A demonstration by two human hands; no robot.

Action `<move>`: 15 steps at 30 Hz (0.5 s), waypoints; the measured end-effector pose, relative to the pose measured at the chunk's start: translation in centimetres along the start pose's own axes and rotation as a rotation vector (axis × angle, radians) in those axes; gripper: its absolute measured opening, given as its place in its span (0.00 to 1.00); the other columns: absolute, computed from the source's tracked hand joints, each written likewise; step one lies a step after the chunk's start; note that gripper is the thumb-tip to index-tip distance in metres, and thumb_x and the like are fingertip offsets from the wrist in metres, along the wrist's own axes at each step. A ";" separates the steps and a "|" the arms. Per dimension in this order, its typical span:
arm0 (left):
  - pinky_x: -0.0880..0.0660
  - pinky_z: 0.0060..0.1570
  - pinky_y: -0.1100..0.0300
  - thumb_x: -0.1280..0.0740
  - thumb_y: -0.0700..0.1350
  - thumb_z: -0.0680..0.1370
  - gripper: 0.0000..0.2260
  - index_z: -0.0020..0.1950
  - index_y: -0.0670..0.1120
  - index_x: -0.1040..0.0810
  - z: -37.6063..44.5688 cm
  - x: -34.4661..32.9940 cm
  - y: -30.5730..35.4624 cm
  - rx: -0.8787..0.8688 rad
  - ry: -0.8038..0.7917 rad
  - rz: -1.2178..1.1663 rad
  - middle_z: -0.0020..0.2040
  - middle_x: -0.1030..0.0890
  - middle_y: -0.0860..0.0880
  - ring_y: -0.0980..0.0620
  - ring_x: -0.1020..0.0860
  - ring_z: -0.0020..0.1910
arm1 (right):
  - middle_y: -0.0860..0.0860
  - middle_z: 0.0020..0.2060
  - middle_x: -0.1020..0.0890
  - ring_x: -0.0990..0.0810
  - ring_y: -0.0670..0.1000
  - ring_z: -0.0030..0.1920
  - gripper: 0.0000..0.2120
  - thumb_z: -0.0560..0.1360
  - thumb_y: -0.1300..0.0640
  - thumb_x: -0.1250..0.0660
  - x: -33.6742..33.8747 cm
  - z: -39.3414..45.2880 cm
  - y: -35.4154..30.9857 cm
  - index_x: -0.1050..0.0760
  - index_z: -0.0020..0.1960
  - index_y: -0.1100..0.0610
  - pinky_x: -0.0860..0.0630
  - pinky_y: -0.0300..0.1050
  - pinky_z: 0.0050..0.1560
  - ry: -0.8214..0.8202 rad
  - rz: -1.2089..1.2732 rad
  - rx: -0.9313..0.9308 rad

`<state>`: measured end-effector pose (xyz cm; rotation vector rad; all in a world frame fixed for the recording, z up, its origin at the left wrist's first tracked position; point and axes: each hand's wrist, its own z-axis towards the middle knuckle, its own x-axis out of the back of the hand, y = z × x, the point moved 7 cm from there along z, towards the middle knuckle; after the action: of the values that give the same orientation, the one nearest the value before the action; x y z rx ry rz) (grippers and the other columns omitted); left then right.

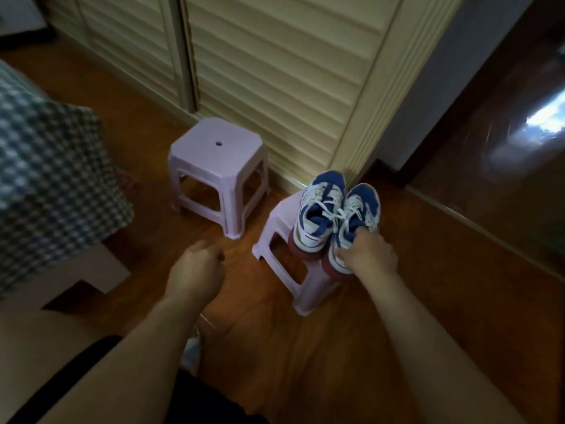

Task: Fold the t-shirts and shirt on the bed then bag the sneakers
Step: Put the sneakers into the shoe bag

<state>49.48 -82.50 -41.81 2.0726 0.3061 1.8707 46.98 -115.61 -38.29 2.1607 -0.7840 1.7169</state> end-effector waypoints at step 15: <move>0.23 0.45 0.51 0.38 0.43 0.81 0.10 0.59 0.48 0.20 -2.1 7.1 -1.6 0.049 0.248 -0.062 0.53 0.24 0.48 0.47 0.23 0.50 | 0.55 0.62 0.24 0.23 0.60 0.61 0.15 0.77 0.56 0.28 12.6 -8.9 -4.3 0.25 0.62 0.58 0.27 0.50 0.52 0.574 0.253 0.430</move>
<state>48.31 -78.15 -35.67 1.8378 0.4751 2.1035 44.14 -110.51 -23.37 1.6692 -0.5796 2.6648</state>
